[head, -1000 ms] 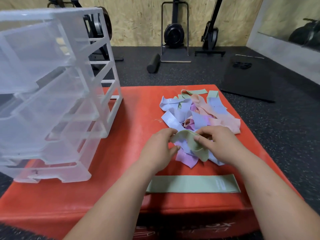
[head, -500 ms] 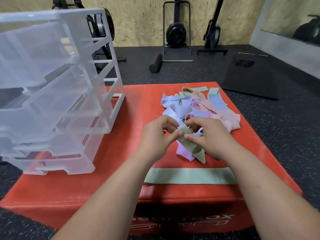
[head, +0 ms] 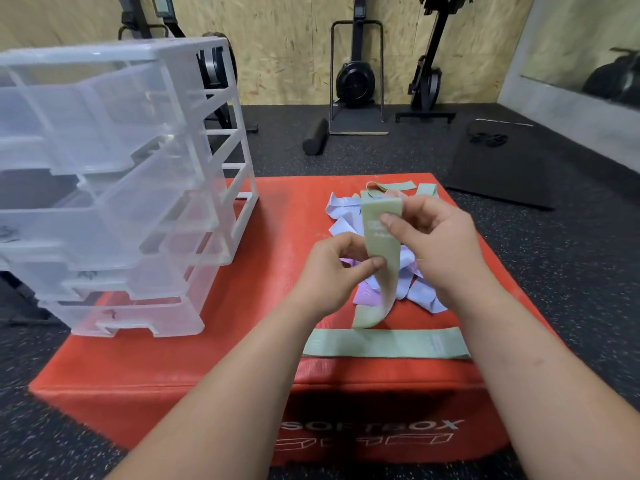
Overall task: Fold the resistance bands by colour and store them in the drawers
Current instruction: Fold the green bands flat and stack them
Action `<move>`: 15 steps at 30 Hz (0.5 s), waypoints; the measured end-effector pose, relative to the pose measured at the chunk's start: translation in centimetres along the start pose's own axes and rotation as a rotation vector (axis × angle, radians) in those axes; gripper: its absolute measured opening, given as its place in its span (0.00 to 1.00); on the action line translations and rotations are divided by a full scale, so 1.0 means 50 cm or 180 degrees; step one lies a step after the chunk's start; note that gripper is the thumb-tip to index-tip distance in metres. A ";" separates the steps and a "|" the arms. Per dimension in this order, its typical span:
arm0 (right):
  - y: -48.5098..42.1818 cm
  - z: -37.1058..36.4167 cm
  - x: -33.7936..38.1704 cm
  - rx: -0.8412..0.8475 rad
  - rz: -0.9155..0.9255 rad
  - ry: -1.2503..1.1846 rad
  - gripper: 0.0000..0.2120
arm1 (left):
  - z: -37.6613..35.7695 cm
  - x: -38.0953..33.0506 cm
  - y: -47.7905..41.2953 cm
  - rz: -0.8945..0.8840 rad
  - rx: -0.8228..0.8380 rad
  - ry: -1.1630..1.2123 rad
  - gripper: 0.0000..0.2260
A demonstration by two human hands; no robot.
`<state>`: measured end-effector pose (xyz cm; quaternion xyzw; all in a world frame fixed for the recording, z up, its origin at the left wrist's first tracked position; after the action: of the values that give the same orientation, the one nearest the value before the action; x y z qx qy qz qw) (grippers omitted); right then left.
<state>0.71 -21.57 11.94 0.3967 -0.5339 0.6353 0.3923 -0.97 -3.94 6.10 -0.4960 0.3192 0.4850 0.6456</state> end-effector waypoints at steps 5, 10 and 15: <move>0.014 0.040 -0.002 -0.0640 -0.0008 -0.0526 0.14 | -0.025 0.040 0.013 0.0106 0.0512 -0.0750 0.04; 0.038 0.104 -0.043 -0.1068 -0.0478 -0.0561 0.09 | -0.007 0.044 0.027 0.0196 0.0374 -0.0995 0.02; 0.061 0.169 -0.099 -0.1046 -0.1263 -0.0337 0.14 | 0.030 0.045 0.041 0.0364 0.0455 -0.1189 0.05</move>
<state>0.47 -30.67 7.22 0.4573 -0.5614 0.4291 0.5400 -2.27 -1.75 3.86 -0.3315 0.2552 0.5806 0.6985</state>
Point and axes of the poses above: each hand's wrist, its own y-axis away from the middle knuckle, its own z-axis out of the back of the hand, x = y × z, the point moved 2 cm from there along -y, towards the middle knuckle, and after that the axes turned 1 degree about y, right-handed, at the moved point
